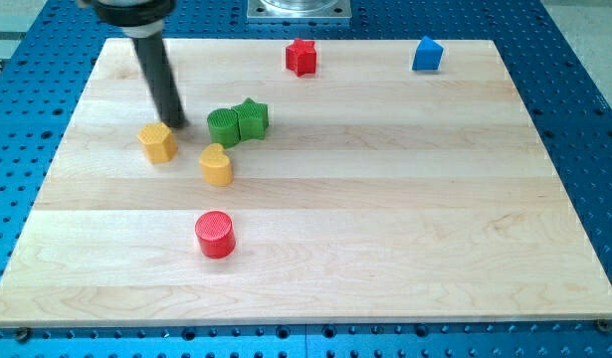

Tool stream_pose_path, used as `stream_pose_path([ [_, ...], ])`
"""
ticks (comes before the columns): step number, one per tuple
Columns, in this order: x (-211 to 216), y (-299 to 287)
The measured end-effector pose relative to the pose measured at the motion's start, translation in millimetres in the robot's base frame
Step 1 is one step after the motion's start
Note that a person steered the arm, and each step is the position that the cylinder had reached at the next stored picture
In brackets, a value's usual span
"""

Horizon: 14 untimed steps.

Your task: Form a diagonal line with yellow blocks and green star

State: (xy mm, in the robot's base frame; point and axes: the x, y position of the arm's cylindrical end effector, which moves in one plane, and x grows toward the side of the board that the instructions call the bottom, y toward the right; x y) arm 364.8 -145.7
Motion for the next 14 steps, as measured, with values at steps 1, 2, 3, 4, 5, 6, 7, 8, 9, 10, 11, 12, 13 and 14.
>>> stream_pose_path([
  [1,41.2,76.5],
  [2,64.5,127.6],
  [3,16.1,111.6],
  [4,13.1,58.8],
  [5,-19.2,83.6],
  [6,-18.8,35.6],
  [7,15.8,-27.1],
  [8,20.3,-31.1],
  [9,-14.4,9.4],
  [10,-37.4,6.9],
  [11,-26.6,-12.5],
  [12,-6.0,-32.3],
  [13,-27.3,-41.3],
  [14,7.8,-67.2],
])
